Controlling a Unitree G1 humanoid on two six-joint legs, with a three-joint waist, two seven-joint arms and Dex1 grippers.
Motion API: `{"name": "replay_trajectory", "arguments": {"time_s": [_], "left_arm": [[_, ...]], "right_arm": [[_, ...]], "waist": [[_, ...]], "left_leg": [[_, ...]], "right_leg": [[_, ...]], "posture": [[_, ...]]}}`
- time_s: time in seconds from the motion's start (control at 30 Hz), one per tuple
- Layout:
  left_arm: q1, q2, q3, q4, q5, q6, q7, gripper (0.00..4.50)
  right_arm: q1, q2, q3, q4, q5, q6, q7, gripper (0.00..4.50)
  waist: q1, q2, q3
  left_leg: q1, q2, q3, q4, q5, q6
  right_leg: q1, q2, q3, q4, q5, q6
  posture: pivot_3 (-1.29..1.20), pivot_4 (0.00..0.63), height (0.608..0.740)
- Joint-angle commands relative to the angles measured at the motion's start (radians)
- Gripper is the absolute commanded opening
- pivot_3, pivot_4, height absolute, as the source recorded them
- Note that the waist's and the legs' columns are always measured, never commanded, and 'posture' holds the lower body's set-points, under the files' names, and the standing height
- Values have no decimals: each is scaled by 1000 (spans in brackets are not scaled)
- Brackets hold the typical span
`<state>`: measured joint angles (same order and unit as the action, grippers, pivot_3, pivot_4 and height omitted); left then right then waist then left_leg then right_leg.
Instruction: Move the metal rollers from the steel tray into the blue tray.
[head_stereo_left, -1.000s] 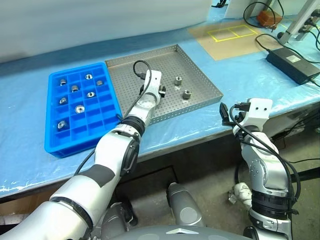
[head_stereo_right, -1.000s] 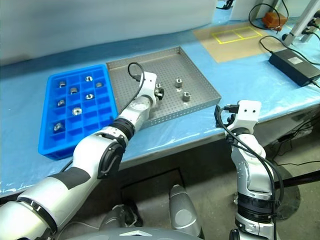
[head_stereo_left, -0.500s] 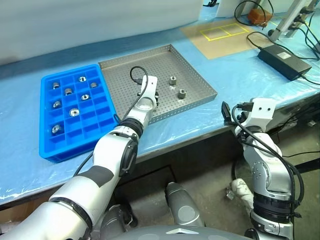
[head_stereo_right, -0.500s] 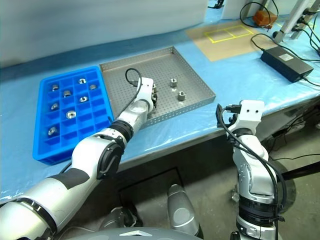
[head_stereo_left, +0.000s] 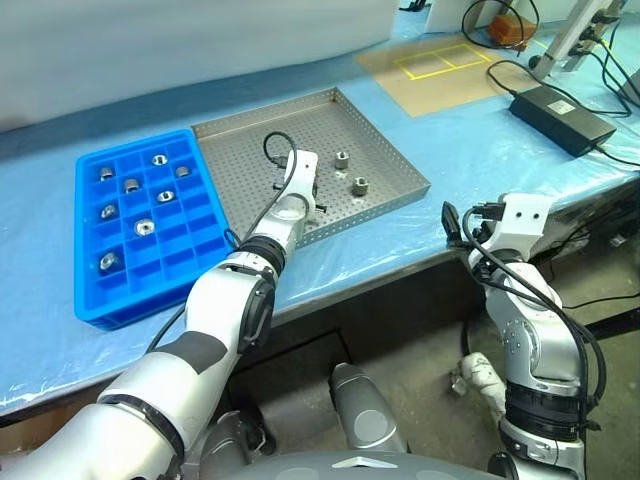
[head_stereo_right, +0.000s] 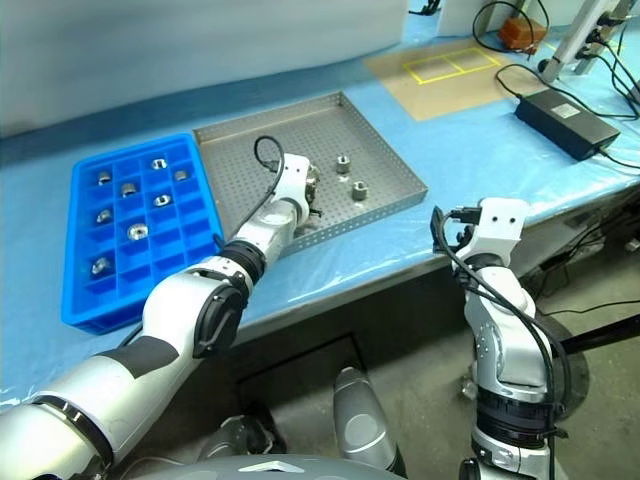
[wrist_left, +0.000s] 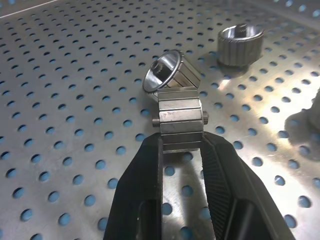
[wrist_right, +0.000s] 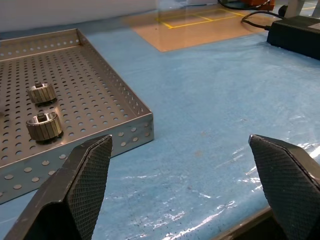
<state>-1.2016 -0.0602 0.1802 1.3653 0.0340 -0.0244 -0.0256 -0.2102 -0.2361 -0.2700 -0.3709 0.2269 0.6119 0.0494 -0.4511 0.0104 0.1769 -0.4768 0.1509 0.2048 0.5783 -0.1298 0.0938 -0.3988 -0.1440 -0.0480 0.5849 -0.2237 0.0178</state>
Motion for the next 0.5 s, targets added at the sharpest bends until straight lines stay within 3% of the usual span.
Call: {"name": "replay_trajectory", "arguments": {"time_s": [0.03,0.2,0.5], "left_arm": [[-5,11,46,-83,-81,-87,-172,965],[58,33,100,-165,-197,-101,-417,965],[205,39,157,-354,-394,53,-704,965]], "right_arm": [[-69,-13,10,47,17,-38,36,4500],[-193,44,-4,185,115,-36,96,4500],[-443,192,-262,400,686,212,115,4500]], "waist": [[1,0,0],[10,0,0],[81,0,0]], "left_leg": [[-1,-1,0,1,-1,1],[-2,-1,-1,3,0,4],[-2,1,-2,4,2,7]], "right_leg": [[0,-1,0,0,0,0],[1,-2,-3,0,0,-1],[2,-2,-5,6,1,-2]], "posture": [[-694,150,740],[-570,150,740],[-460,150,740]]}}
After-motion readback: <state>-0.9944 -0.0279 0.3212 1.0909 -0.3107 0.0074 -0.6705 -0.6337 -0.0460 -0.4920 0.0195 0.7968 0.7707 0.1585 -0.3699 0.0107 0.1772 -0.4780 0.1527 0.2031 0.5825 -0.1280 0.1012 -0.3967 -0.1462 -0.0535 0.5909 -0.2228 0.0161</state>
